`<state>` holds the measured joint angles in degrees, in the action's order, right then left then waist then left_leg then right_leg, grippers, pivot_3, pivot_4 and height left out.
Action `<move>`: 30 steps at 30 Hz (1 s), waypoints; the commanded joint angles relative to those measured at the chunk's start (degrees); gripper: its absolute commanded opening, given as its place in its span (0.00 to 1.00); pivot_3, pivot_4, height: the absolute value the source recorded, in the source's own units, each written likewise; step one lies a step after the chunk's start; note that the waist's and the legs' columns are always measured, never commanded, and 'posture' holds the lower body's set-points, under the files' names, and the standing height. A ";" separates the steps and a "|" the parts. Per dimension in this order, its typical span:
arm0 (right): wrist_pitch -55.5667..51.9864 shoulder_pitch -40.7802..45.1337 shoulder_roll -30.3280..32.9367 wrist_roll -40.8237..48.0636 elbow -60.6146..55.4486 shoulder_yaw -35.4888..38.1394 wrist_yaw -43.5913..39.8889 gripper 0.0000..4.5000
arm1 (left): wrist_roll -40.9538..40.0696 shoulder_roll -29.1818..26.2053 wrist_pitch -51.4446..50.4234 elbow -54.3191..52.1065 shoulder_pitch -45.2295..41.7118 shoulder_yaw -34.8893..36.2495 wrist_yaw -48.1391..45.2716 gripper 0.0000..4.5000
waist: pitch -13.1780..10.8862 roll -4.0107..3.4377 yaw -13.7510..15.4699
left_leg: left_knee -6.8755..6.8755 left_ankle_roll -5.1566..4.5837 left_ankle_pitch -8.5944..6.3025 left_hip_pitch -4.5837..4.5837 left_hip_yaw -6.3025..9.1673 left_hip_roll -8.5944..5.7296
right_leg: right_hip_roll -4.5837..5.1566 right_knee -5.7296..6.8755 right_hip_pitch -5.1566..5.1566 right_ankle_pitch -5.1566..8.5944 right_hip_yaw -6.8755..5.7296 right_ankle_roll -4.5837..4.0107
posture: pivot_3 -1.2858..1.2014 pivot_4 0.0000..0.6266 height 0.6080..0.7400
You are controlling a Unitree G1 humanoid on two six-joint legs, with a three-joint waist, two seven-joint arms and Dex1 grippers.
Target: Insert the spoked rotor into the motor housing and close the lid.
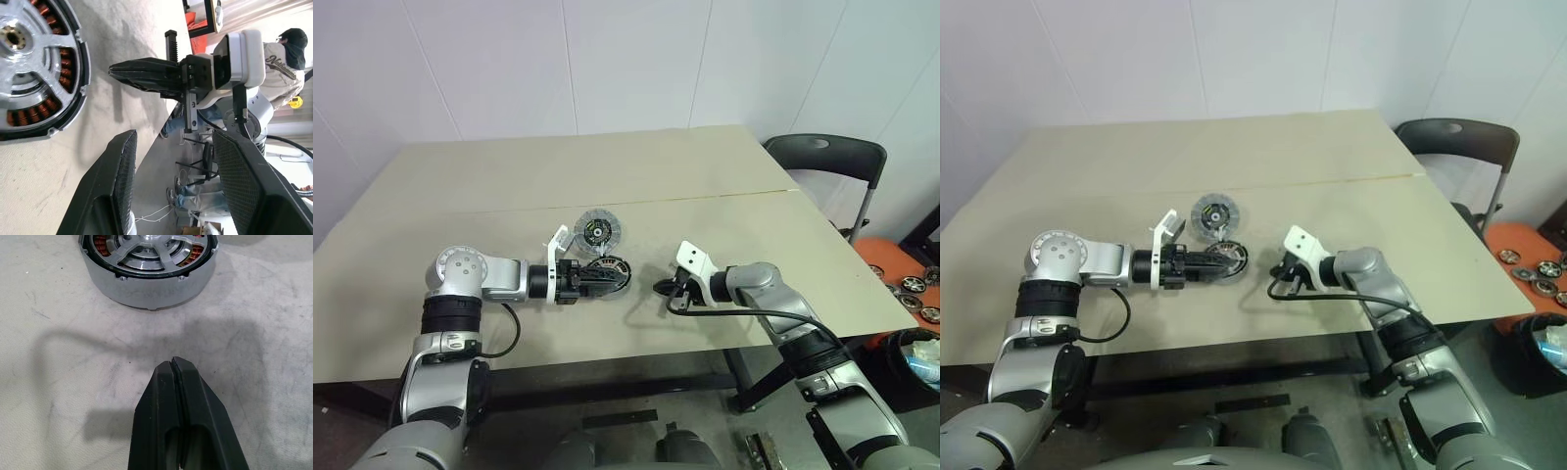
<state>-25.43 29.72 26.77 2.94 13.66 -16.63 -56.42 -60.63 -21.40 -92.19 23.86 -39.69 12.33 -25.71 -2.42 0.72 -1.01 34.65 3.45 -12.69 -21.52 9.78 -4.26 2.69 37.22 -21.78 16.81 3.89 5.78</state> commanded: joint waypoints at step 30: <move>0.09 1.37 -3.24 0.57 -2.73 0.20 1.06 0.00 | 42.63 6.09 73.56 -15.81 17.12 -18.11 -9.04 0.01 | -0.02 0.04 0.28 | -0.28 0.01 0.02 0.04 -0.37 0.04 | -0.02 -0.02 -0.17 -0.03 0.28 -0.03 | 0.52 0.00 1.00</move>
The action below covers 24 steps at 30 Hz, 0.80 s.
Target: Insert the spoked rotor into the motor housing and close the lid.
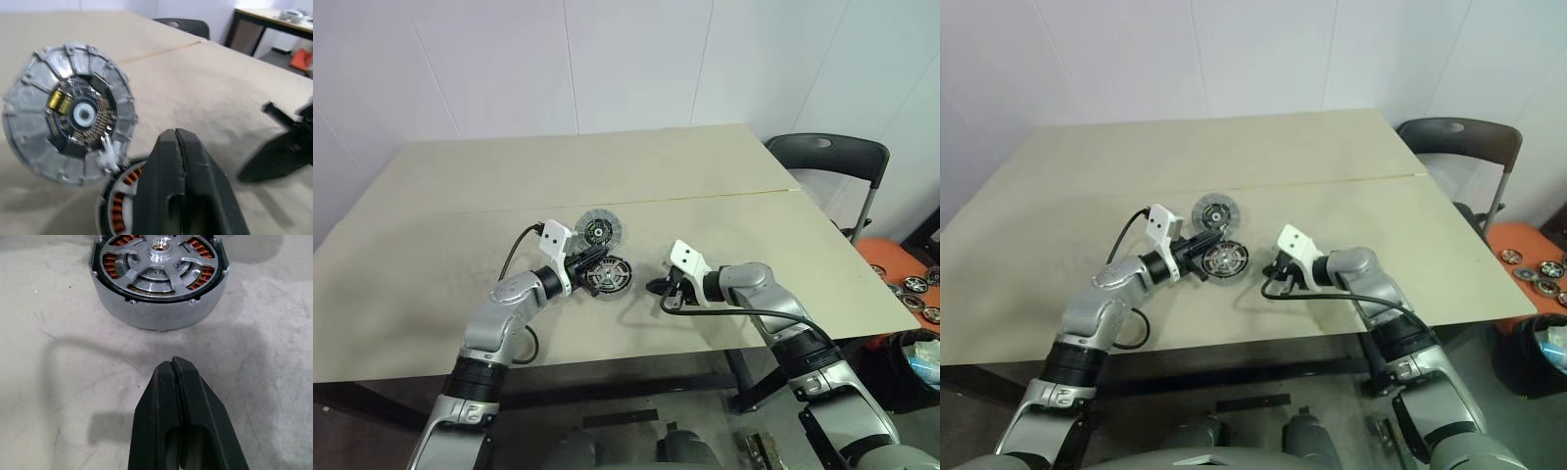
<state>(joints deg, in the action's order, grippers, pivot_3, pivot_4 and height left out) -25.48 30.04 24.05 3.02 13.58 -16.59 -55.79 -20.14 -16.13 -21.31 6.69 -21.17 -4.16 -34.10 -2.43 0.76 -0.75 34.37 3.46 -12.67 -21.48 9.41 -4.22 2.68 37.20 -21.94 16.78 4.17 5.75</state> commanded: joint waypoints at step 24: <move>-2.19 8.58 -3.63 6.69 -4.42 3.06 0.30 0.00 | 2.95 -2.70 6.74 -6.61 3.19 1.63 -7.26 0.01 | -0.01 -0.13 -0.14 | 0.33 -0.08 -0.06 0.06 0.30 -0.01 | 0.00 0.01 0.28 -0.06 -0.21 0.09 | 0.52 0.00 1.00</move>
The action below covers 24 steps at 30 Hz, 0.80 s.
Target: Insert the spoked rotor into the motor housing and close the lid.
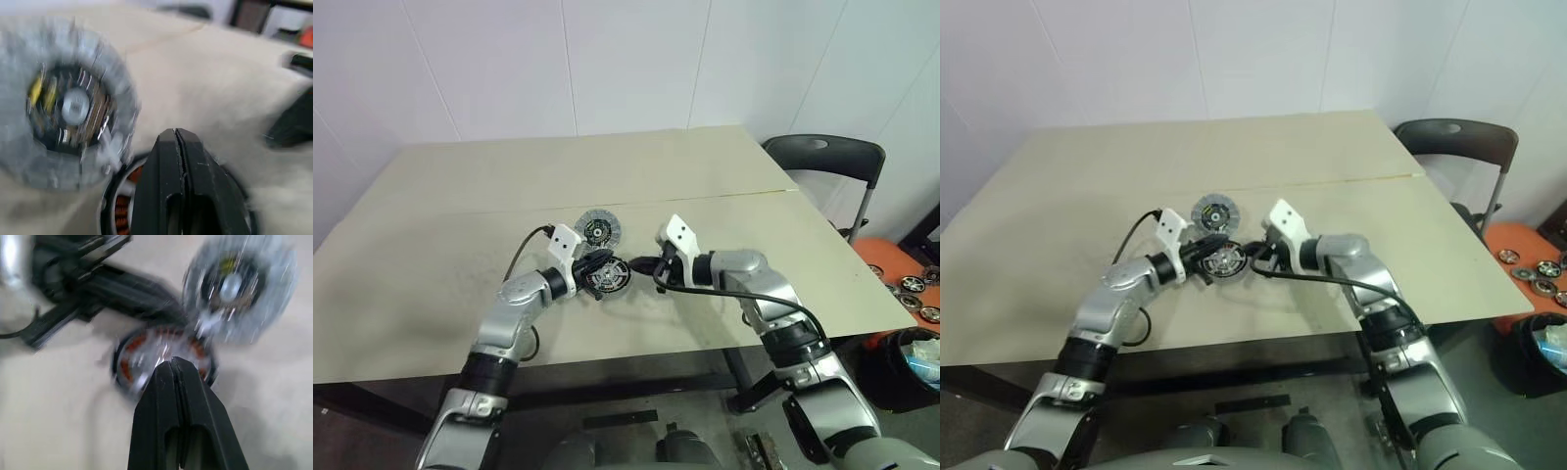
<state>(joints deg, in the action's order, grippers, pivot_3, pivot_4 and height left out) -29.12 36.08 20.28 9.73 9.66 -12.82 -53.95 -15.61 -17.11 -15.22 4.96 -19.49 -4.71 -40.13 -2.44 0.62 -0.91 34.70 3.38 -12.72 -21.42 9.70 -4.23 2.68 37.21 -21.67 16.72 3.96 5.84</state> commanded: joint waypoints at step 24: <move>31.74 27.77 1.06 -23.18 31.22 -21.31 -21.80 0.74 | -4.70 -10.02 3.39 -11.53 17.29 9.97 -2.44 0.00 | -0.15 -0.24 -0.02 | -0.12 0.00 0.00 0.00 -0.09 0.02 | 0.00 0.02 -0.31 0.01 0.02 -0.07 | 0.52 0.00 1.00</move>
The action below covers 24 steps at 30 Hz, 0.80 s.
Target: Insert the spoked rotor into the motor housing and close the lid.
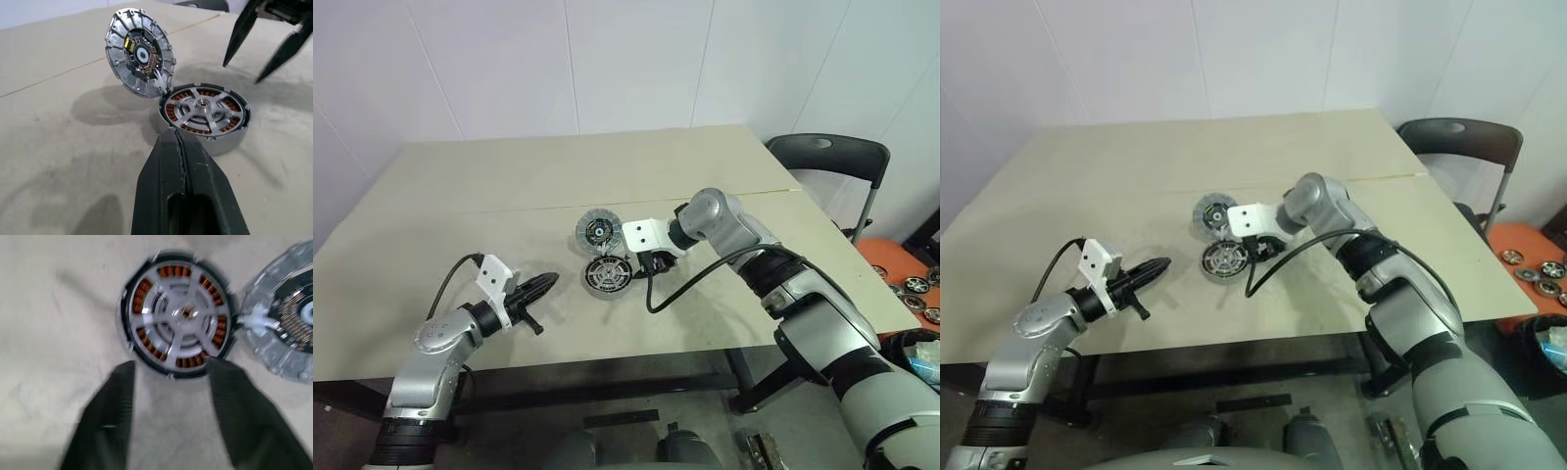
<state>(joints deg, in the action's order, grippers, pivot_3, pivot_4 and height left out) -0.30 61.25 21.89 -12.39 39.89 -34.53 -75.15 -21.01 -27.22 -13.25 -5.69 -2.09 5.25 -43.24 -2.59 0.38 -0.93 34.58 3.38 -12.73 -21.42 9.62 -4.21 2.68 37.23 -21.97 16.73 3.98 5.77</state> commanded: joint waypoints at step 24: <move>14.33 2.28 -6.37 -17.18 12.75 -3.42 14.63 0.89 | 3.60 1.14 3.50 3.30 -1.50 0.68 3.27 0.00 | 0.02 0.01 -0.16 | -0.39 0.11 0.07 0.00 -0.04 0.02 | -0.03 0.14 -0.25 -0.02 0.22 -0.04 | 0.52 0.00 1.00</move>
<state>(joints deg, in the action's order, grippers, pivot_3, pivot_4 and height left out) 13.36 63.04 16.02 -28.64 52.60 -37.76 -61.60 -17.51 -25.56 -10.73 -2.13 -2.53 5.22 -39.99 -2.57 0.39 -1.09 34.19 3.49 -12.65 -21.40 9.58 -4.19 2.65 37.38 -22.22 16.71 4.21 5.73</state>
